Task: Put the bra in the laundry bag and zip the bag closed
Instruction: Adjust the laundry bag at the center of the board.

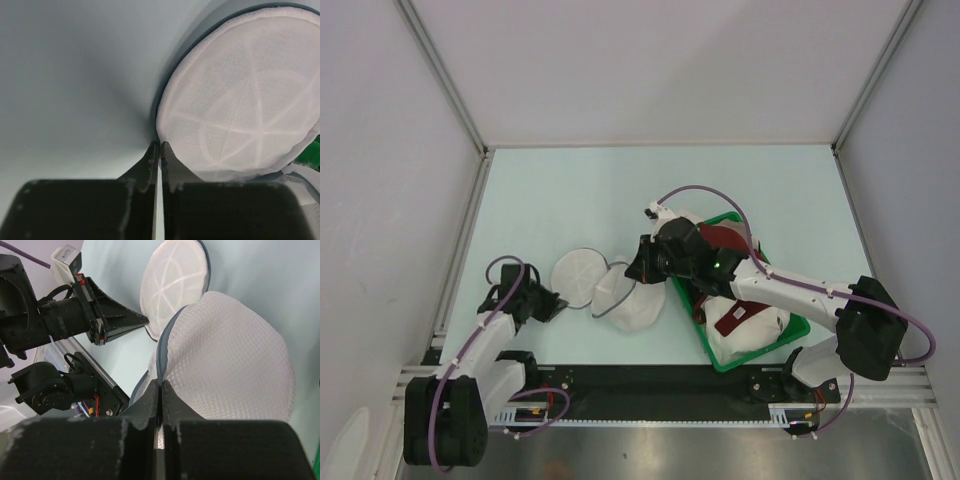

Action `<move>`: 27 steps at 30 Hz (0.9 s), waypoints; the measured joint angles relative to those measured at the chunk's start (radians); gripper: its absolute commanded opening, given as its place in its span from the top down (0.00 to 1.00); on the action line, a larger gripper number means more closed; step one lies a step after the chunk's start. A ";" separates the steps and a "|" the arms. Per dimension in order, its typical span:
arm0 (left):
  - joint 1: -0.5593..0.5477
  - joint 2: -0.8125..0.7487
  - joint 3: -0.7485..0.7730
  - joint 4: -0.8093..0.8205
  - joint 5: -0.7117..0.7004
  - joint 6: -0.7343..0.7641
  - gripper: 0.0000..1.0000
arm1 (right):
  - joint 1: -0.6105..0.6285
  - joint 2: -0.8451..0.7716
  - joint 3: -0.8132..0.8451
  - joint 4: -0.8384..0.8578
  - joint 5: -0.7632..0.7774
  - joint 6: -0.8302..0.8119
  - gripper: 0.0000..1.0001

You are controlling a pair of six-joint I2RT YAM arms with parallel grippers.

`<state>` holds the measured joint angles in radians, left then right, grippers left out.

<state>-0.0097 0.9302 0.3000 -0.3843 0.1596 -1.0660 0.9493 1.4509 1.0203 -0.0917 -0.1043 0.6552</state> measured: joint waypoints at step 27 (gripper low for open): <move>-0.617 -0.467 0.293 -0.140 -0.642 0.345 1.00 | -0.021 0.037 0.077 -0.209 0.037 -0.057 0.51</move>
<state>-0.6270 0.4633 0.5926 -0.5240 -0.4820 -0.7208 0.9283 1.4876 1.0973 -0.3004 -0.0677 0.5980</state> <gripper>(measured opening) 0.006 0.418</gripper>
